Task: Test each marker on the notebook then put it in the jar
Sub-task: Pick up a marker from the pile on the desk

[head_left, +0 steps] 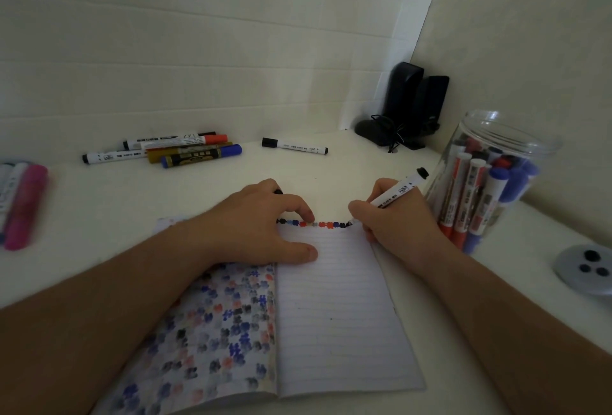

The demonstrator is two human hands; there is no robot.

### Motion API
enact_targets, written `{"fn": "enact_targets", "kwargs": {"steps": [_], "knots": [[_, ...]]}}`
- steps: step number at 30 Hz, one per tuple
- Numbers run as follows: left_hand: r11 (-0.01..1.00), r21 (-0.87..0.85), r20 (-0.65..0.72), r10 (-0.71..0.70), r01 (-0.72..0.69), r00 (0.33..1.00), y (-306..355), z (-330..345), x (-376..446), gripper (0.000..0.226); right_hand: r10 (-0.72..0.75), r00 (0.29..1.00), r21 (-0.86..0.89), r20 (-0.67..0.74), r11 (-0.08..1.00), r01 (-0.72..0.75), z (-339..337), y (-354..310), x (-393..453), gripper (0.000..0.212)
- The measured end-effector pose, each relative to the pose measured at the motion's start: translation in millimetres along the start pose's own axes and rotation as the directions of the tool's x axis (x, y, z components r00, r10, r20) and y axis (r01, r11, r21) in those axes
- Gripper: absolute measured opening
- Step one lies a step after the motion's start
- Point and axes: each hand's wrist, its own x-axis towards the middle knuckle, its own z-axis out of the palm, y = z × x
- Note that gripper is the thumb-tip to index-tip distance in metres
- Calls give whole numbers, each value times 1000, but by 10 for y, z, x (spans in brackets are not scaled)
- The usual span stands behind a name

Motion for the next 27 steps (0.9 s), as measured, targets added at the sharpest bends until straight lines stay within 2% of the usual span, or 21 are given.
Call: {"fn": "enact_targets", "kwargs": {"steps": [6,11,20,27], "knots": [[1000,-3,-2,-4,4,1000,10,0,4,54,-1,1000,-76,-26,997,-1,2,10,14,27],[1000,-7,-5,1,-1,1000,6,-1,-3,54,5,999,16,-47,1000,-4,-5,26,24,28],[1000,1,-10,1,-1,1000,8,0,-4,56,-5,999,-36,-34,999,4,12,14,-2,33],[1000,4,-4,-7,7,1000,20,-9,-4,56,4,1000,-16,-25,1000,-4,-6,10,-4,27]]}}
